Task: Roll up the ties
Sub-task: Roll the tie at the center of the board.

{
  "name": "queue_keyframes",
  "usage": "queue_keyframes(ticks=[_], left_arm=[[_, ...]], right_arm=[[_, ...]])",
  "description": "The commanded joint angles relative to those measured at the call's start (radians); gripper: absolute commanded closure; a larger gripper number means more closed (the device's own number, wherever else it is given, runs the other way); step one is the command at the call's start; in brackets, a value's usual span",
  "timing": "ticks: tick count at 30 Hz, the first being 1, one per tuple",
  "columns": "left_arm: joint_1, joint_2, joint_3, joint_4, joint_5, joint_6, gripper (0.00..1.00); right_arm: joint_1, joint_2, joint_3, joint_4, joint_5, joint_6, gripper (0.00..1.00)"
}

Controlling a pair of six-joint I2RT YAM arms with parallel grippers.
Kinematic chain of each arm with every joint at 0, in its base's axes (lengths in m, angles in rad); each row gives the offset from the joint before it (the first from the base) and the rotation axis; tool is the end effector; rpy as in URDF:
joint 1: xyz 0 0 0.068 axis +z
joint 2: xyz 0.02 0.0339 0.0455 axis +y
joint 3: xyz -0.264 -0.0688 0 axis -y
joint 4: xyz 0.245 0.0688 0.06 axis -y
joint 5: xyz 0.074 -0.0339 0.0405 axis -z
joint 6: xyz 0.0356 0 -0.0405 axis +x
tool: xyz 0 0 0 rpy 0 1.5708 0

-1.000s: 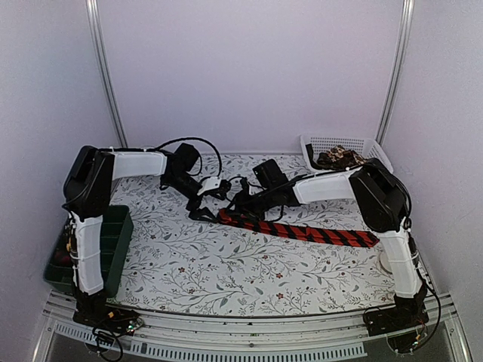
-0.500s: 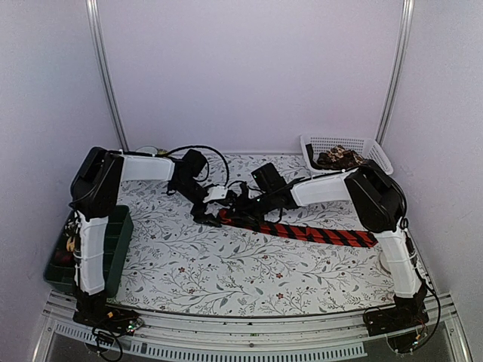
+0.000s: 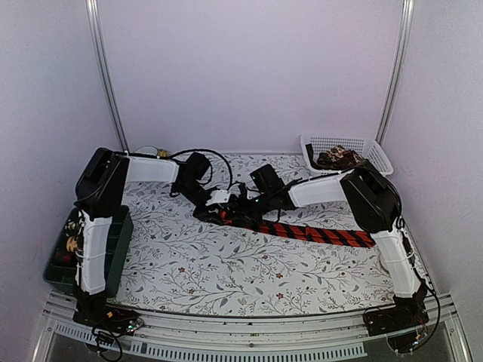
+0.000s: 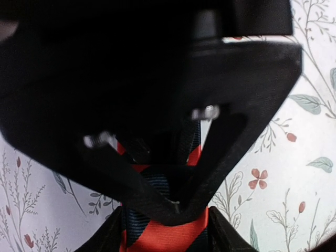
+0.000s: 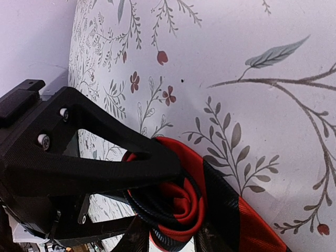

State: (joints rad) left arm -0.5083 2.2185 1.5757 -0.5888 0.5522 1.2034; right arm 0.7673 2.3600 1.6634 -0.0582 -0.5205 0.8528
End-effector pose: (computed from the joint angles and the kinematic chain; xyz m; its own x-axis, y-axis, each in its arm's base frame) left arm 0.3806 -0.2334 0.1268 0.2331 0.7797 -0.5812 0.9724 -0.1917 0.1328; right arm 0.3549 0.3669 0.1164 -0.9744 -0.0320 -0.2226 -0.1963 0.6036 0.7727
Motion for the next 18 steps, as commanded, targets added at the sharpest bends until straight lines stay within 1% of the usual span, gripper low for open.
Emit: queue_keyframes(ticks=[1, 4, 10, 13, 15, 18], left_arm=[[-0.039, -0.010, -0.013, -0.020, -0.041, -0.040, 0.52], [-0.063, -0.034, -0.035, -0.042, -0.079, -0.095, 0.54], [-0.107, -0.100, -0.104, -0.045, -0.147, -0.203, 0.52], [-0.113, -0.113, -0.109, -0.057, -0.195, -0.260, 0.42], [-0.111, -0.127, -0.117, -0.037, -0.236, -0.303, 0.27], [-0.102, -0.157, -0.132, 0.011, -0.283, -0.375, 0.17]], right_arm=[[0.003, 0.088, 0.010, 0.006, -0.040, 0.003, 0.73], [-0.001, 0.072, -0.022, 0.013, -0.053, -0.001, 0.75], [-0.005, 0.040, -0.094, 0.028, -0.077, -0.016, 0.78], [-0.006, 0.039, -0.110, 0.030, -0.079, -0.017, 0.79], [-0.010, 0.047, -0.113, 0.035, -0.081, -0.016, 0.79], [-0.016, 0.061, -0.113, 0.054, -0.098, 0.002, 0.80]])
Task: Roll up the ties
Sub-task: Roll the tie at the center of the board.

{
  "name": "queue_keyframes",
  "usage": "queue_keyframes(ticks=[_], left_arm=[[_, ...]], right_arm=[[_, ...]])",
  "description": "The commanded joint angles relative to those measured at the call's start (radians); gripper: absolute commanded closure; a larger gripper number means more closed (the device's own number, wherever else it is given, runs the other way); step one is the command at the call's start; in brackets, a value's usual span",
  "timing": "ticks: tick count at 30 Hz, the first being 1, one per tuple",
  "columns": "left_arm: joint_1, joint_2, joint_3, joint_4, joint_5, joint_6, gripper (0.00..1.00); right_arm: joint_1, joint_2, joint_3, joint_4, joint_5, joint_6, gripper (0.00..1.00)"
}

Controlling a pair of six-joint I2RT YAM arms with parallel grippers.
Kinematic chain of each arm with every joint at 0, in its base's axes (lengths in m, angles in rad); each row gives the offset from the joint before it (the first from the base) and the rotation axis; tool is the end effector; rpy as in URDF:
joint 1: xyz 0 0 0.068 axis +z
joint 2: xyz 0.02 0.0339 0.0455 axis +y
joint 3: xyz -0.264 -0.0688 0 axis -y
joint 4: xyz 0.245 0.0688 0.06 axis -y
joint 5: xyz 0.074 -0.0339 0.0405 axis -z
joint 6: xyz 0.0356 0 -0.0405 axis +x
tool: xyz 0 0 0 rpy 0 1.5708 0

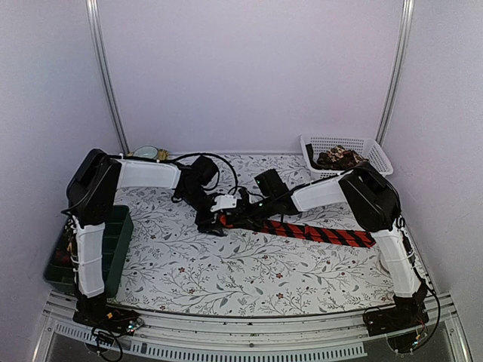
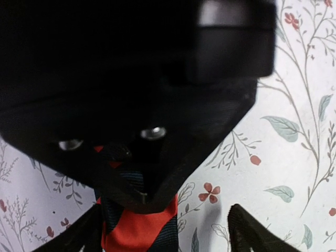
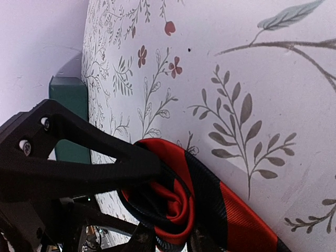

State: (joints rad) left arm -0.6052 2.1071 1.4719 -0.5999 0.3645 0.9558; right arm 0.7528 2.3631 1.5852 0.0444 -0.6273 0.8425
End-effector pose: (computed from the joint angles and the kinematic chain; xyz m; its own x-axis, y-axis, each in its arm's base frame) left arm 0.3407 -0.2511 0.1421 0.0650 0.8829 -0.4650 0.9966 -0.0340 0.0749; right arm 0.3513 0.3578 0.1009 -0.9758 -0.0862 -0.2012 -0.2156 0.5364 0.8159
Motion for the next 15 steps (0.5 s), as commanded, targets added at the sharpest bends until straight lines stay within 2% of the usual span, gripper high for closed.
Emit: queue_keyframes(ticks=[1, 6, 9, 11, 15], left_arm=[[0.002, -0.055, -0.028, 0.035, -0.100, -0.155, 0.15], [0.056, -0.069, 0.034, 0.001, -0.096, -0.350, 0.13], [0.100, -0.069, 0.064, -0.041, -0.016, -0.495, 0.16], [0.119, -0.085, 0.039, -0.037, 0.078, -0.570, 0.19], [0.139, -0.161, -0.106, 0.118, 0.236, -0.773, 0.32]], right_arm=[[-0.004, 0.061, -0.033, -0.046, 0.005, 0.016, 0.80], [-0.012, 0.074, -0.030, -0.039, -0.015, 0.032, 0.80], [-0.019, 0.088, -0.031, -0.020, -0.035, 0.050, 0.80], [-0.022, 0.093, -0.028, -0.010, -0.046, 0.062, 0.80], [-0.023, 0.103, -0.012, -0.012, -0.056, 0.068, 0.80]])
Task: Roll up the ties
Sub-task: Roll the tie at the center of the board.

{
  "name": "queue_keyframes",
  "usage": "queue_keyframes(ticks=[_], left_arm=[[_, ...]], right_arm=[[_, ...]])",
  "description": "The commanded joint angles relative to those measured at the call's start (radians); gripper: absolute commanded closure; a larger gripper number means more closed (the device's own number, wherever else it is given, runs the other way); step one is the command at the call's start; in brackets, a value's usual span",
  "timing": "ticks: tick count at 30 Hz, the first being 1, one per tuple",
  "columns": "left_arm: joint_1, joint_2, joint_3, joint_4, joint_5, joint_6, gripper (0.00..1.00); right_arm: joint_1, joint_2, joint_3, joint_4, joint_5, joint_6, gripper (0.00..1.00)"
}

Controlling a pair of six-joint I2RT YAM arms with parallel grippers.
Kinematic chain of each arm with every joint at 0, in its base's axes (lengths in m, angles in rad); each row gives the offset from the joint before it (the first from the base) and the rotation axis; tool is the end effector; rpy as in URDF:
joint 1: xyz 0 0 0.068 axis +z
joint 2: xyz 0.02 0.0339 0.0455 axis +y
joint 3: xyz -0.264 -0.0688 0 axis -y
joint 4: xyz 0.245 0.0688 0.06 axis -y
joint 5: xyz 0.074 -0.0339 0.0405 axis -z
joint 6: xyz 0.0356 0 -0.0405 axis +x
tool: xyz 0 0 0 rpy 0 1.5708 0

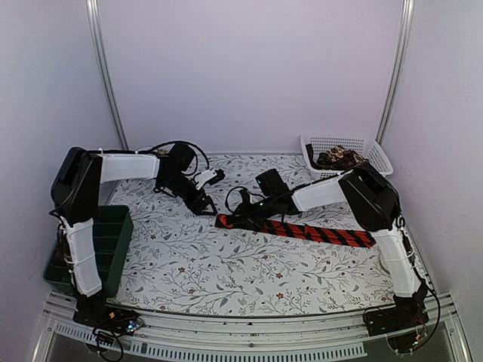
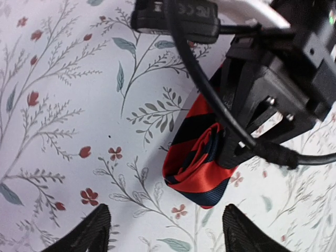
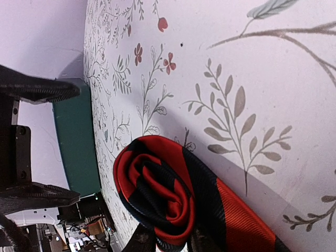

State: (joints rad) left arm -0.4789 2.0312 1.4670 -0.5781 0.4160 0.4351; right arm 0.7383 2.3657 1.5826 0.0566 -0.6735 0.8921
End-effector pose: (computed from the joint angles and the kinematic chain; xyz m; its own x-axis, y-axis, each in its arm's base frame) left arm 0.3667 -0.2066 0.1728 -0.4916 0.6897 -0.5317 0.8576 0.4893 -0.1582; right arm 0.3553 0.3533 0.1004 -0.9863 -0.0749 -0.1468 -0.1643 0.5139 0.8419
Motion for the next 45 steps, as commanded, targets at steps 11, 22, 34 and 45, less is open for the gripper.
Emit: queue_keyframes(ticks=[11, 22, 34, 45], left_arm=[[0.051, -0.040, -0.353, 0.496, 0.332, -0.808, 0.55], [0.051, -0.023, -0.406, 0.556, 0.189, -0.918, 0.30], [0.037, 0.068, -0.439, 0.653, 0.283, -1.015, 0.31], [0.036, 0.105, -0.554, 0.775, 0.371, -1.104, 0.36]], right_arm=[[-0.013, 0.098, -0.013, -0.017, -0.013, 0.023, 0.80], [-0.017, 0.117, -0.021, 0.009, -0.028, 0.037, 0.80], [-0.028, 0.150, -0.022, 0.045, -0.059, 0.056, 0.80], [-0.044, 0.184, -0.036, 0.079, -0.081, 0.078, 0.80]])
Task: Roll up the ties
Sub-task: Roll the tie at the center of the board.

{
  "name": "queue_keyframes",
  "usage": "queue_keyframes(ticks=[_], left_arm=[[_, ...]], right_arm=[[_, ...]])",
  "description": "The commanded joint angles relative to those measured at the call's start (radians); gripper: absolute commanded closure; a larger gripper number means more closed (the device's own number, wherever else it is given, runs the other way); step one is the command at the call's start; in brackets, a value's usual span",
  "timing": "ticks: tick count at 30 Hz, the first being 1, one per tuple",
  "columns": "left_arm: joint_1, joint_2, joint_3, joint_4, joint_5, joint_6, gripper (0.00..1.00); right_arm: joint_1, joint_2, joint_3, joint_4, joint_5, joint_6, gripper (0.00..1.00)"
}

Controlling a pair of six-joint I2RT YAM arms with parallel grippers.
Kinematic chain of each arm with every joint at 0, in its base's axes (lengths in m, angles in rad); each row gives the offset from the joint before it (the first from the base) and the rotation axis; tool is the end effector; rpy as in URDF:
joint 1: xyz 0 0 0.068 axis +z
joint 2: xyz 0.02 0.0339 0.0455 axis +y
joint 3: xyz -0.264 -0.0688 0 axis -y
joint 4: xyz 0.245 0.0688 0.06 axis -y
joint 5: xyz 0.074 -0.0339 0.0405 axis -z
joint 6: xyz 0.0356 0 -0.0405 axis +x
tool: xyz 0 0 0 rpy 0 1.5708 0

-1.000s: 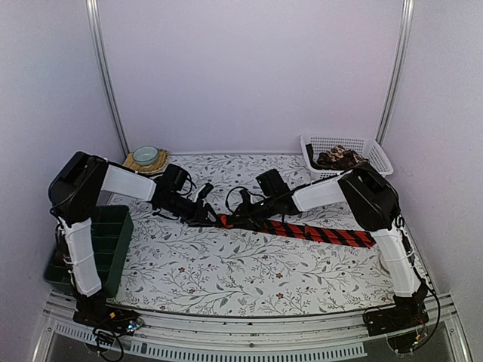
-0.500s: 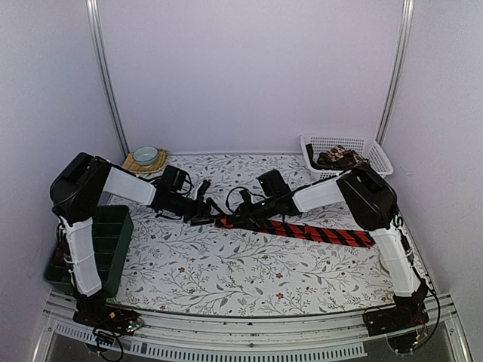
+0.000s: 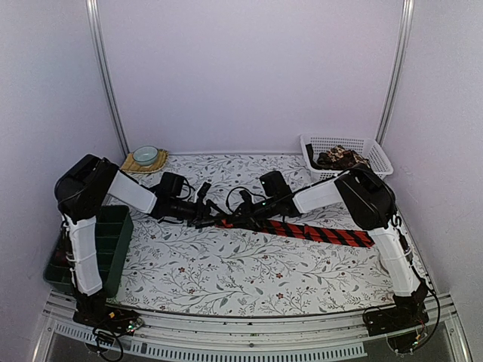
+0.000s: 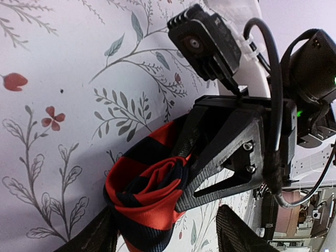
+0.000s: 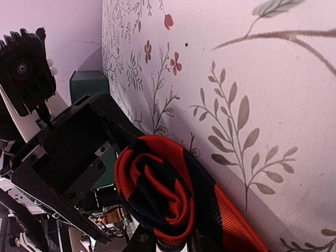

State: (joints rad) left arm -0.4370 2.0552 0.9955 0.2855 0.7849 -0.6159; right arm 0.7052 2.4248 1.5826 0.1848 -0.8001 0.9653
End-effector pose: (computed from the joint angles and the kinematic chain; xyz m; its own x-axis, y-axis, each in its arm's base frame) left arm 0.3391 -0.1862 0.0934 -0.9545 -0.0052 -0.2982 0.2522 0.5196 -0.8164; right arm 0.3681 0.3469 0.0837 -0.9917 -0.0919 -0.0901 -0.1206 0.4181 0.9004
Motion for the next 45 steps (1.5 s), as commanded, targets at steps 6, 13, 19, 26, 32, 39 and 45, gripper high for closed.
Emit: queue_keyframes(ticks=[6, 13, 19, 26, 32, 39, 45], left_arm=[[-0.006, 0.113, -0.100, -0.013, 0.028, -0.101, 0.41], [-0.008, 0.157, -0.085, 0.044, 0.039, -0.142, 0.55], [-0.004, 0.177, -0.101, 0.069, 0.015, -0.164, 0.70], [0.010, 0.182, -0.125, 0.101, -0.003, -0.198, 0.95], [0.015, 0.165, -0.131, 0.065, -0.021, -0.185, 1.00], [0.035, 0.087, -0.092, -0.154, -0.104, -0.043, 1.00], [0.055, 0.005, 0.012, -0.439, -0.266, 0.113, 1.00]], right_arm=[[-0.012, 0.135, -0.036, -0.039, 0.038, 0.007, 0.80], [-0.013, 0.132, -0.036, -0.038, 0.035, 0.008, 0.81], [-0.013, 0.128, -0.041, -0.039, 0.035, 0.004, 0.81], [-0.012, 0.125, -0.044, -0.041, 0.035, 0.001, 0.80], [-0.013, 0.094, -0.044, -0.061, 0.047, -0.017, 0.69], [-0.023, -0.099, -0.037, -0.179, 0.071, -0.160, 0.46], [-0.023, -0.266, -0.009, -0.354, 0.136, -0.350, 0.41]])
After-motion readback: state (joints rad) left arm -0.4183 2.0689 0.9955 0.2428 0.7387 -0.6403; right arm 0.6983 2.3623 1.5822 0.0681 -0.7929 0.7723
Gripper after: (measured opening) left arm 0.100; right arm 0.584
